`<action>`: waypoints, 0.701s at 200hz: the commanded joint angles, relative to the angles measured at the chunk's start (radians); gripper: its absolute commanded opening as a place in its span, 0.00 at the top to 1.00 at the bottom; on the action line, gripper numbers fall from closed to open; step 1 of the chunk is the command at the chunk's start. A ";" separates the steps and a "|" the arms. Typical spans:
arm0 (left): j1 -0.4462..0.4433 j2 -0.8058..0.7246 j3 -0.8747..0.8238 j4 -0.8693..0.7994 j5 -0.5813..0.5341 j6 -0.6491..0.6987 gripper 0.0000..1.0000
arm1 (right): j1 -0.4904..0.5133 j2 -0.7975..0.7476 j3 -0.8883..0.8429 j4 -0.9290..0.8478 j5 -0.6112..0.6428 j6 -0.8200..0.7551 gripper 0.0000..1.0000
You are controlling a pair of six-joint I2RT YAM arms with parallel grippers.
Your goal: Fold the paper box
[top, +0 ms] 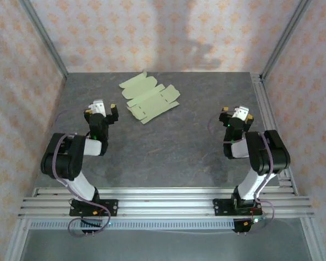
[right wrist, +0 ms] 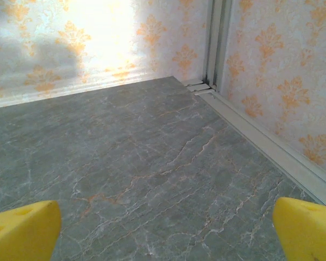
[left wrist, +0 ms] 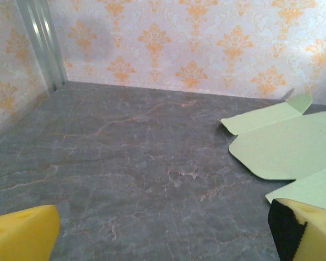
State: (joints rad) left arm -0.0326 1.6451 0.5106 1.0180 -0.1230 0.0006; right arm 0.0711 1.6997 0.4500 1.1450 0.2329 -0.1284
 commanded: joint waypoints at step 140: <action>-0.010 -0.154 -0.066 -0.313 0.052 0.017 0.00 | -0.045 -0.146 -0.057 -0.257 -0.210 0.075 0.01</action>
State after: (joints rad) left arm -0.0326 1.5257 0.4618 0.7433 -0.0841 0.0006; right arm 0.0360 1.5845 0.4057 0.9142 0.0460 -0.0776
